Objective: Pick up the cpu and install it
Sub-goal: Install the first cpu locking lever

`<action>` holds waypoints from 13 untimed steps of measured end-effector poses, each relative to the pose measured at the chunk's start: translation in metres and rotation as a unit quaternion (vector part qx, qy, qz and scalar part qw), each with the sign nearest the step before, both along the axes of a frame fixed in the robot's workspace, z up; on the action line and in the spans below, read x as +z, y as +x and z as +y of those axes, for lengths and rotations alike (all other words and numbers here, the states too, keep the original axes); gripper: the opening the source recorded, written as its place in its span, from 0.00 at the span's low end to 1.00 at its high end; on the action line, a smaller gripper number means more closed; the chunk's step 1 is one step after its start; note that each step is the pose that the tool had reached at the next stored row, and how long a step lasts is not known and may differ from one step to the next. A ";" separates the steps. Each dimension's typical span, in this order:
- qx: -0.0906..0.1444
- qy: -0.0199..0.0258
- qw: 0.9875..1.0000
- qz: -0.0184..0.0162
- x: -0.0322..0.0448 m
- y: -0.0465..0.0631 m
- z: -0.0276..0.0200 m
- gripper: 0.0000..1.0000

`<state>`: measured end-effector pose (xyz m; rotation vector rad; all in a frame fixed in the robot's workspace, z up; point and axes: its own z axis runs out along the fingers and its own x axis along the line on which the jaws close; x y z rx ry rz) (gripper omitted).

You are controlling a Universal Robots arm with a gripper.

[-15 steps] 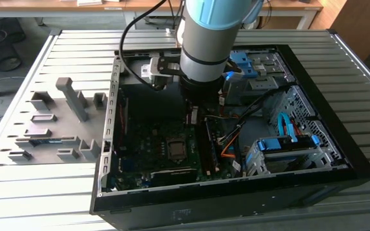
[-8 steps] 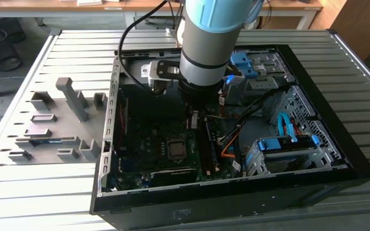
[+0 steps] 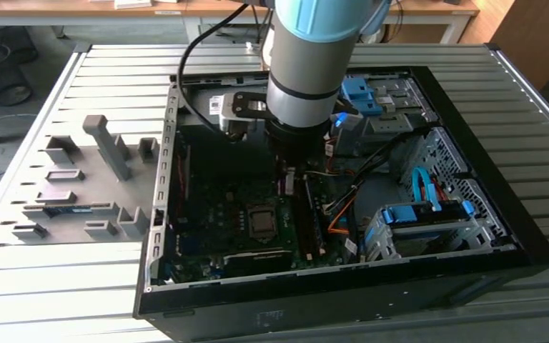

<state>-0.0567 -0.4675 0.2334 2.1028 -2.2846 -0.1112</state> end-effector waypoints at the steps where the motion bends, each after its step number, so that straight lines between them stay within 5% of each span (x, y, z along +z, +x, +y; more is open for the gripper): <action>1: 0.003 -0.005 1.000 0.000 -0.0001 0.000 0.0000 0.10; 10: 0.047 -0.031 0.998 0.004 -0.0016 0.000 0.0000 0.10; 13: 0.055 -0.033 0.998 0.006 -0.0034 0.000 -0.0004 0.10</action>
